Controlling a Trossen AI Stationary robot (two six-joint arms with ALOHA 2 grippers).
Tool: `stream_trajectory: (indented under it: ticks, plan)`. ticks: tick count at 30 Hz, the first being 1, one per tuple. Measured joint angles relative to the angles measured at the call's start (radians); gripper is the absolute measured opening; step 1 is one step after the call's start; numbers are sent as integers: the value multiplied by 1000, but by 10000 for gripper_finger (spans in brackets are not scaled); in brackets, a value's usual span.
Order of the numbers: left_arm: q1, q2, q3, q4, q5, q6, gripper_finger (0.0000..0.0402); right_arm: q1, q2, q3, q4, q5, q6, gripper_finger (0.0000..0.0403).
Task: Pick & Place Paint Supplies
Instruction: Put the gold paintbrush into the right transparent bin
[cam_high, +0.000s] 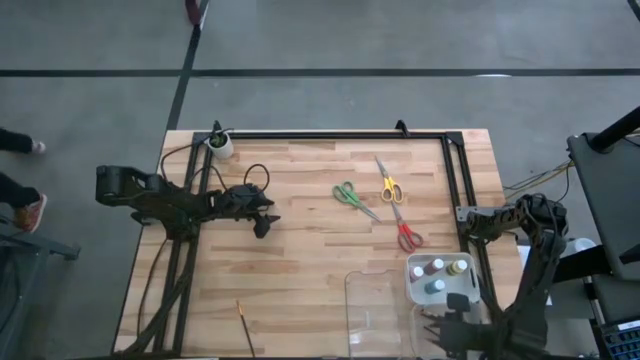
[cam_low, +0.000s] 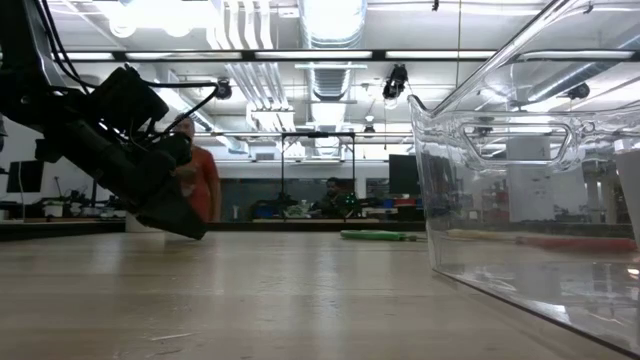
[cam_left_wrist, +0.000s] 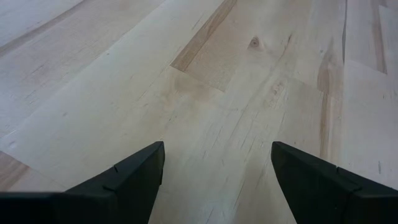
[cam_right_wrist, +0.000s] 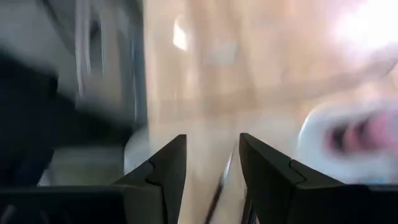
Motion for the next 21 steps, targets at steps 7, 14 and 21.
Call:
stream_trajectory:
  ticks: [7, 14, 21]
  plan:
    - [0, 0, 0, 0, 0, 0, 304, -38, -1, 66, -8, 385, -92, 146]
    - [0, 0, 0, 0, 0, 0, 304, -145, -3, 106, -2, 264, -437, 146]
    - [0, 0, 0, 0, 0, 0, 304, -247, -11, 119, 59, 229, -814, 146]
